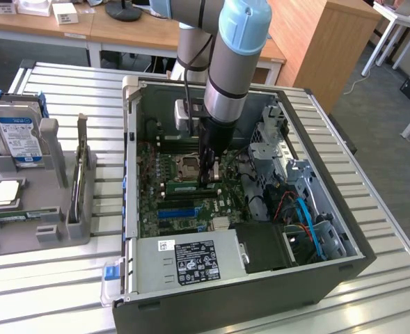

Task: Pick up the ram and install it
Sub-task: 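Insert the ram into the slot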

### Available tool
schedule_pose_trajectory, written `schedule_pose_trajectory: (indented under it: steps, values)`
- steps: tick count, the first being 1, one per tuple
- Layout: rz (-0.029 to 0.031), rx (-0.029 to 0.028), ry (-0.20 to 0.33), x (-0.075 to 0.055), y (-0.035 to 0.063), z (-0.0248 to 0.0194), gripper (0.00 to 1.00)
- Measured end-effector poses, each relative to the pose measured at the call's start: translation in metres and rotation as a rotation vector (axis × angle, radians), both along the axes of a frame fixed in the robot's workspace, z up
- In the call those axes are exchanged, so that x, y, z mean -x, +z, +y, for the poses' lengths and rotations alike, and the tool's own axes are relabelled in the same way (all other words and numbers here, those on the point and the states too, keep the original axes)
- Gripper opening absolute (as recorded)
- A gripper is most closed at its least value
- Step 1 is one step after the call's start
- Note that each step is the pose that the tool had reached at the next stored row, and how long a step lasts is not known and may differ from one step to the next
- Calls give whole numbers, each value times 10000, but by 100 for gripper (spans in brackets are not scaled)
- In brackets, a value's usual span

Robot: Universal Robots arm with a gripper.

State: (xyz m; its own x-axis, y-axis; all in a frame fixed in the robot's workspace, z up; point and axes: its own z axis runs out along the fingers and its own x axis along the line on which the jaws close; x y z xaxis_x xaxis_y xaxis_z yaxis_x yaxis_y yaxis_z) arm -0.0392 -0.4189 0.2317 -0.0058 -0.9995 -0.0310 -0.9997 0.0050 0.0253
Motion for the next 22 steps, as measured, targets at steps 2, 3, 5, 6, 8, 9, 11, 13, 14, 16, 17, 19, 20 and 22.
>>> schedule_pose_trajectory:
  steps: [2,3,5,6,8,9,11,13,14,16,17,19,20,22]
  values:
    - [-1,0,0,0,-4,0,12]
    - [0,0,0,0,-4,1,12]
    - [0,-1,0,0,-4,1,12]
    - [-1,-1,0,0,-4,1,12]
    - [-2,-4,1,-1,-6,-4,12]
    - [-1,-3,0,0,-5,-4,12]
    - [-1,-2,0,0,-5,-5,12]
    - [-1,-1,0,0,-5,-5,12]
    - [-1,-1,0,0,-8,-6,12]
    - [0,1,0,0,-12,-6,12]
    - [0,0,0,0,-13,-6,12]
    - [-1,-1,0,0,-14,-5,12]
    - [0,-1,0,0,-14,-5,12]
    - [0,-1,0,0,-14,-5,12]
